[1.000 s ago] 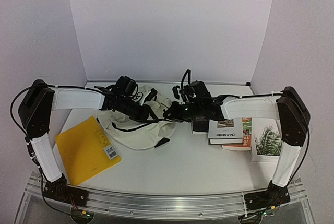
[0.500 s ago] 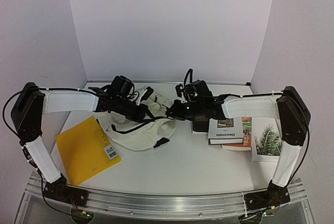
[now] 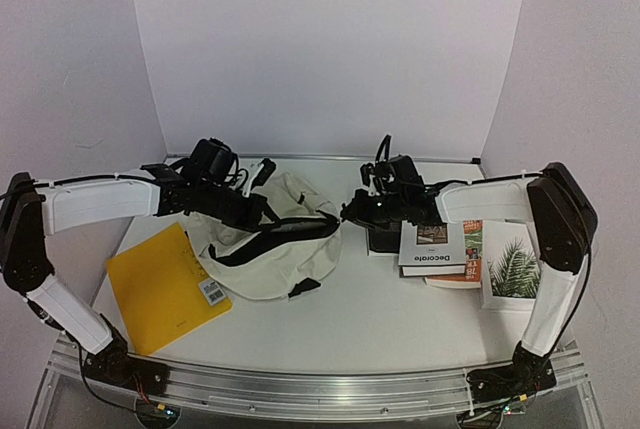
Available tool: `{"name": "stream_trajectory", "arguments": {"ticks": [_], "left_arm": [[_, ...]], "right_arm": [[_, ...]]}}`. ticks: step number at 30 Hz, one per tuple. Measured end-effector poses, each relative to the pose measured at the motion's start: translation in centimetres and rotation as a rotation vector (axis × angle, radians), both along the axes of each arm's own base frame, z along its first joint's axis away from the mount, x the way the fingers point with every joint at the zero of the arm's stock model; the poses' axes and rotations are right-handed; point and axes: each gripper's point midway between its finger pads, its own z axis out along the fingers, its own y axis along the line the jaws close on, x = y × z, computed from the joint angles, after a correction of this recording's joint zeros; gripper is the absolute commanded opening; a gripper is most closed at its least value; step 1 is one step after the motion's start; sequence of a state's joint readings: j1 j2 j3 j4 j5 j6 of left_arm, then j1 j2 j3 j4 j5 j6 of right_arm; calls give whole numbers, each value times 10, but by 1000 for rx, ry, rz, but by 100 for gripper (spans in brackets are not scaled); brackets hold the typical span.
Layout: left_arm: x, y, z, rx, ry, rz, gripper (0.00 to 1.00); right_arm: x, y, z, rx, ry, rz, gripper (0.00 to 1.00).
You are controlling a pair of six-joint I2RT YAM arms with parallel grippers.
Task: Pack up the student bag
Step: Unzip the student bag at the center of the board.
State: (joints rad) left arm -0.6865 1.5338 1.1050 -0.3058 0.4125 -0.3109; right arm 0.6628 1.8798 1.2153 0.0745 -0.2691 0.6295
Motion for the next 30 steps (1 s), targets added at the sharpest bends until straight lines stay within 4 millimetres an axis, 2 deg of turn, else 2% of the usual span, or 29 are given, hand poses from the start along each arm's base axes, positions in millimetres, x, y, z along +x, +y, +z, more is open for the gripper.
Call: {"name": "stream_trajectory", "arguments": {"ticks": [4,7,11,14,16,19,22,25,30], "left_arm": [[-14,10,-5,19,26,-4,1],[-23,15,-10,32,51,-16,16],[-37,17,-16,43,108,-55,41],[-40,12,-14,48,119,-79,58],[-34,1,-5,42,91,-103,64],[-21,-23,11,5,32,-144,69],[-12,-43,15,-9,-13,-181,71],[-6,-61,4,20,-43,-215,71],[-7,-82,-30,109,-65,-260,72]], "right_arm": [[-1,7,-7,18,9,37,0],[-6,15,-8,41,13,84,0],[-7,20,-2,56,-23,129,0],[-10,21,-5,47,-39,149,0],[-13,20,-10,42,-35,155,0],[-18,19,-15,39,-28,157,0],[-21,18,-18,40,-23,156,0],[-21,19,-17,47,-26,153,0],[-19,19,-15,55,-29,141,0]]}}
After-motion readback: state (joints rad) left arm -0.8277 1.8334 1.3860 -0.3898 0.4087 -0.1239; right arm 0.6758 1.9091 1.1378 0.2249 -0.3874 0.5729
